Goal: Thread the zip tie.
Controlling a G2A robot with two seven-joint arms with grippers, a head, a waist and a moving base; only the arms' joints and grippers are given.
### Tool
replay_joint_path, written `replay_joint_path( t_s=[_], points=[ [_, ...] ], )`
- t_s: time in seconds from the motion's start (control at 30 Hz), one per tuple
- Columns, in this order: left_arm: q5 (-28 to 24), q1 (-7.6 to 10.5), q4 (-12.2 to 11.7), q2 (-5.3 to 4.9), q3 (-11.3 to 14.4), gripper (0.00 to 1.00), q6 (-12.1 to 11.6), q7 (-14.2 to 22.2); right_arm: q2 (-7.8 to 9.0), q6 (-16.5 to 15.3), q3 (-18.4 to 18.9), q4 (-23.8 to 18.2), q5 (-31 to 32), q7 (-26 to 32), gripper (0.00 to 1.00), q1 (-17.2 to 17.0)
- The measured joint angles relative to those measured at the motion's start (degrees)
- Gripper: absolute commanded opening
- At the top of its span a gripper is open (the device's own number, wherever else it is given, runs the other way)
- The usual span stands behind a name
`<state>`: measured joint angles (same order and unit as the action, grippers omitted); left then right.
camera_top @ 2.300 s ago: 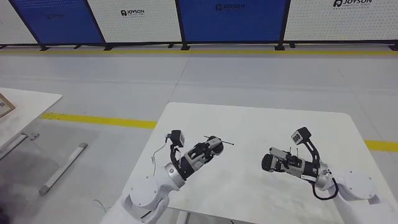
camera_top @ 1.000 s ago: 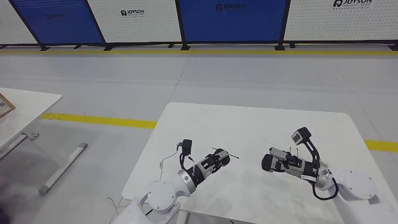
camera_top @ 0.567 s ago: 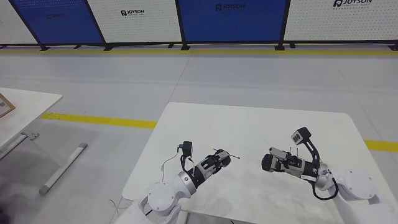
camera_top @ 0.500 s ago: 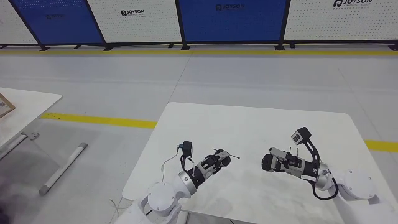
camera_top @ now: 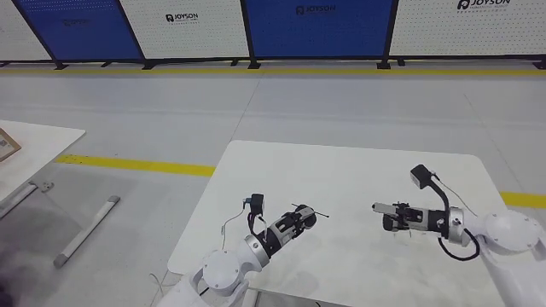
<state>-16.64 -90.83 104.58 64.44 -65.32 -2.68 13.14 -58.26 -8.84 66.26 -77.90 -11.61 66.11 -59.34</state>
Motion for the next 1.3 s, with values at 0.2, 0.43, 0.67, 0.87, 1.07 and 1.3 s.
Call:
replay_joint_path(
  t_s=[0.2, 0.43, 0.67, 0.87, 1.07, 1.3],
  points=[
    [0.0, 0.00, 0.0, 0.00, 0.0, 0.00, 0.0, 0.0, -0.03, 0.0, 0.0, -0.1, -2.3, 0.0, 1.00, -0.1],
    [0.0, 0.00, 0.0, 0.00, 0.0, 0.00, 0.0, 0.0, 0.66, 0.4, 0.4, -1.6, 5.6, -0.4, 1.00, 0.6],
    [0.0, 0.00, 0.0, 0.00, 0.0, 0.00, 0.0, 0.0, 2.05, 0.1, 0.3, -2.0, 19.5, 7.9, 1.00, 5.3],
    [0.0, 0.00, 0.0, 0.00, 0.0, 0.00, 0.0, 0.0, 0.69, -0.4, -6.2, 4.1, 25.5, 8.7, 1.00, 11.3],
    [0.0, 0.00, 0.0, 0.00, 0.0, 0.00, 0.0, 0.0, 0.61, -0.2, -6.3, 4.5, 25.0, 8.4, 1.00, 11.5],
    [0.0, 0.00, 0.0, 0.00, 0.0, 0.00, 0.0, 0.0, 0.88, 0.1, -5.9, 4.4, 26.3, 7.8, 1.00, 11.4]
  ],
)
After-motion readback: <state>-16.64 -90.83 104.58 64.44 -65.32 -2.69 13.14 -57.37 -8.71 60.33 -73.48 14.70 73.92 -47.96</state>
